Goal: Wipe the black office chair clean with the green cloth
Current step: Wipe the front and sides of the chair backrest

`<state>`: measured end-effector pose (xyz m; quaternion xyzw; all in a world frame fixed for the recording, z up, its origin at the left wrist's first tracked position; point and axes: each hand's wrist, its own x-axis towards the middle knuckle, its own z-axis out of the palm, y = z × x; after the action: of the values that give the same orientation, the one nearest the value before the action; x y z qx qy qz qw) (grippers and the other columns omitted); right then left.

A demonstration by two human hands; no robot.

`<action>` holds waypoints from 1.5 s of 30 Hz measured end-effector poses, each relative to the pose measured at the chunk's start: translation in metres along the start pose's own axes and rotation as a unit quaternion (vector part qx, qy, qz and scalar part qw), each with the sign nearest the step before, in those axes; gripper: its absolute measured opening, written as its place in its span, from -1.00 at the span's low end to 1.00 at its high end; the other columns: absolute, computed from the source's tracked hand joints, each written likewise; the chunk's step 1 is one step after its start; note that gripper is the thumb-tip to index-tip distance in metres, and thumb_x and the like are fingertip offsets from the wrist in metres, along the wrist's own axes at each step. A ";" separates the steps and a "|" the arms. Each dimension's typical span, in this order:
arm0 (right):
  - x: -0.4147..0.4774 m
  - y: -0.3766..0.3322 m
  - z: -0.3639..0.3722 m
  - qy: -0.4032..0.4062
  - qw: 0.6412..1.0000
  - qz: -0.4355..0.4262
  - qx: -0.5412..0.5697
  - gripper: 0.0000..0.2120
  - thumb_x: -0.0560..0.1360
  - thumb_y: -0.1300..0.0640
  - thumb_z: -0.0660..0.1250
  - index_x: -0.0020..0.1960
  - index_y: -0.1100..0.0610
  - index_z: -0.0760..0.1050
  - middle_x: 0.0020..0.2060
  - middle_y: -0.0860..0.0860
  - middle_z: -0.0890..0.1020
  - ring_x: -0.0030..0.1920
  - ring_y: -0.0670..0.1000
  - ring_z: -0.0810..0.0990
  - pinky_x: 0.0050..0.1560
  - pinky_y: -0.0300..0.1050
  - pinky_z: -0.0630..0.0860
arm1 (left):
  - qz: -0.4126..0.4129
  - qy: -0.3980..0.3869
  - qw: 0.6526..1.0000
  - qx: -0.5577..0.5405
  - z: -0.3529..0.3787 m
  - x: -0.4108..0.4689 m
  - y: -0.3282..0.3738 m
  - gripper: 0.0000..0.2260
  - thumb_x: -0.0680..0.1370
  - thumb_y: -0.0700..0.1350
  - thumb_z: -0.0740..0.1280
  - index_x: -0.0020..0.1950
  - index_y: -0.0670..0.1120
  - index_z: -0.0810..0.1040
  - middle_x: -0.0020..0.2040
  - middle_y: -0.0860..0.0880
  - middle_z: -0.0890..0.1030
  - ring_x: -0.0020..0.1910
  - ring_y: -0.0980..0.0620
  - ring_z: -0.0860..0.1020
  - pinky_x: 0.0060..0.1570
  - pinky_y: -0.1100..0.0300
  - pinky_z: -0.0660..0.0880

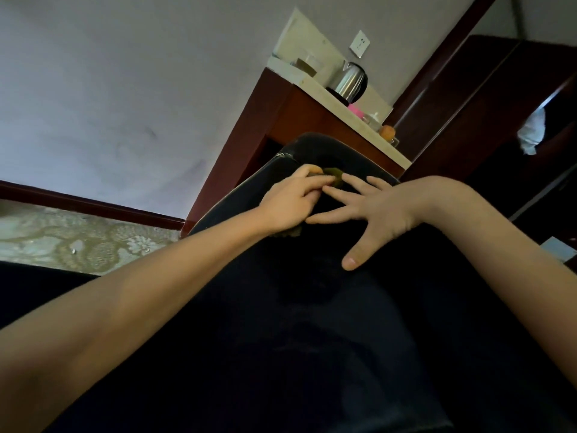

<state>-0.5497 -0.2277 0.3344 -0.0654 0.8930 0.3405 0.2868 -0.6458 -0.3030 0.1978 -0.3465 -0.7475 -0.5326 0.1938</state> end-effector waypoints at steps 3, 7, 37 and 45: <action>-0.001 -0.002 0.000 0.002 1.000 -0.011 0.006 -0.30 0.43 -0.29 0.20 0.45 -0.35 -0.10 0.50 -0.17 -0.26 0.43 -0.03 -0.46 0.39 0.08 -0.42 | 0.019 -0.016 1.000 -0.020 -0.002 -0.014 -0.004 -0.63 0.60 -0.25 0.11 0.37 -0.02 0.41 0.37 0.01 0.31 0.30 0.08 0.33 0.20 0.28 0.25; 0.001 -0.006 -0.001 0.040 0.999 -0.008 0.017 -0.47 0.53 -0.24 0.04 0.47 -0.29 0.00 0.52 -0.19 -0.10 0.48 -0.06 -0.34 0.42 0.07 -0.37 | 0.015 -0.024 0.998 0.064 -0.002 -0.016 -0.008 -0.63 0.63 -0.17 0.08 0.44 0.01 0.30 0.41 0.00 0.24 0.23 0.04 0.39 0.02 0.26 0.30; 0.030 -0.006 0.010 0.103 0.991 0.060 -0.060 -0.48 0.56 -0.29 -0.11 0.49 -0.28 -0.10 0.53 -0.13 -0.14 0.51 0.06 -0.24 0.46 0.13 -0.30 | -0.196 0.060 0.973 0.108 0.007 -0.004 -0.067 -0.62 0.64 -0.09 -0.02 0.46 0.07 0.21 0.37 -0.06 0.24 0.12 -0.20 0.45 0.05 0.05 0.37; 0.029 -0.009 0.011 0.105 0.991 0.061 -0.061 -0.50 0.58 -0.26 -0.11 0.50 -0.26 -0.11 0.53 -0.11 -0.14 0.51 0.08 -0.24 0.46 0.13 -0.32 | -0.232 0.068 0.968 0.061 0.018 -0.075 -0.050 -0.64 0.65 -0.03 0.02 0.46 0.09 0.22 0.39 0.01 0.22 0.13 -0.11 0.47 0.01 0.14 0.36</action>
<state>-0.5661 -0.2257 0.3062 -0.0639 0.8980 0.4028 0.1652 -0.6295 -0.3191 0.1086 -0.1138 -0.8239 -0.5383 0.1360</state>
